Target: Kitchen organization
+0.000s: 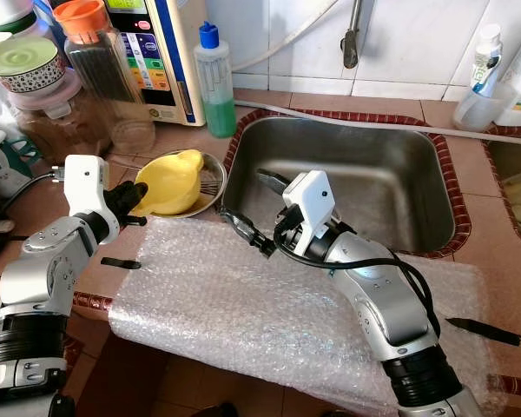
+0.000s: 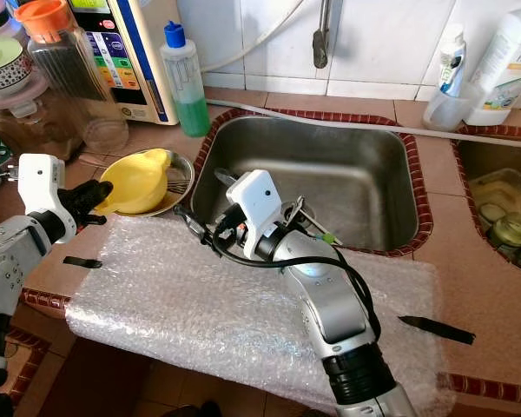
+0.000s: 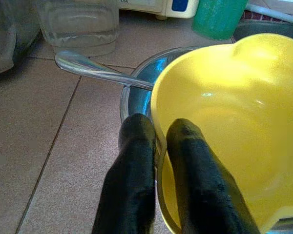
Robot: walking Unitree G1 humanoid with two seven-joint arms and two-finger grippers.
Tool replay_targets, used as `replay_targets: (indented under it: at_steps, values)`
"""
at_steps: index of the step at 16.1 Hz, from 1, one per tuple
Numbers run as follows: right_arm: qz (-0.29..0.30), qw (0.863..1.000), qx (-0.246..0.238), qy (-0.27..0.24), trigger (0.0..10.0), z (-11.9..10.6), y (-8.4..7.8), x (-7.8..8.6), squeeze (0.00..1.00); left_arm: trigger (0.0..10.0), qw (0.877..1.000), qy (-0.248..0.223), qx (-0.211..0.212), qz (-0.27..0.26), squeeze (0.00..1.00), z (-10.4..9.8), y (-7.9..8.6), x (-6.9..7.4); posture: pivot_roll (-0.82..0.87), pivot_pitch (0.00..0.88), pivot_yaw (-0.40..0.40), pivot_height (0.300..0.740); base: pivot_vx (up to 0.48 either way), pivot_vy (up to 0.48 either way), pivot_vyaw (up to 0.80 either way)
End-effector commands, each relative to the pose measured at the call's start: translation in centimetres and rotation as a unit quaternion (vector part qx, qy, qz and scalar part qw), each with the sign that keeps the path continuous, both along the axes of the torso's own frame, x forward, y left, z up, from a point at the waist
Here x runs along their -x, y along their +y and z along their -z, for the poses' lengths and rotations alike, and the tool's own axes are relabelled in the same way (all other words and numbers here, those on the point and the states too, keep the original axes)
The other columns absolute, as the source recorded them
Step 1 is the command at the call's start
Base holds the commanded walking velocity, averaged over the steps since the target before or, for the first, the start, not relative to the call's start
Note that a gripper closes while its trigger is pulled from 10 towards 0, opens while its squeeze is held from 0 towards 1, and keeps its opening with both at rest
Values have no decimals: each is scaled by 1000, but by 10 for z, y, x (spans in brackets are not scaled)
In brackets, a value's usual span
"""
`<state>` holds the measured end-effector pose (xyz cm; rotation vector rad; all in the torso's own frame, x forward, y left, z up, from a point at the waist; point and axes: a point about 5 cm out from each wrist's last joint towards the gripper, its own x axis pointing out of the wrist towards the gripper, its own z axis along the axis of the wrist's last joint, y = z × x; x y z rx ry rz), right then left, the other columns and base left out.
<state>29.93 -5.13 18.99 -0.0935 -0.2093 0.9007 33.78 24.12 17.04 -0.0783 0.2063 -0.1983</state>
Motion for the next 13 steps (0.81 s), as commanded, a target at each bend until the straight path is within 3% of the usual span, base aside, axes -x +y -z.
replay_targets:
  at_steps: [1,7,10,11,13]
  values:
    - [-8,1000,-4,-2,10000,-3,4,-1,0,0,1000,-6,-13,-12,0,-3,8,3,-155,139,111,740,0,0,0]
    - [-6,1000,-4,-3,10000,-2,4,-2,0,0,1000,-15,-5,-16,0,-6,9,3,-150,136,114,740,0,0,0]
    - [-4,1000,-4,-5,10000,-3,3,-4,0,0,998,-43,-6,-34,0,-14,12,3,-148,132,113,740,0,0,0]
    - [-3,1000,-4,-6,10000,-3,2,-4,0,0,998,-53,-6,-37,0,-16,12,3,-148,130,112,740,0,0,0]
    - [1,1000,-6,-8,10000,-4,1,-6,0,0,992,-121,2,-45,0,-32,12,2,-145,127,106,740,0,0,0]
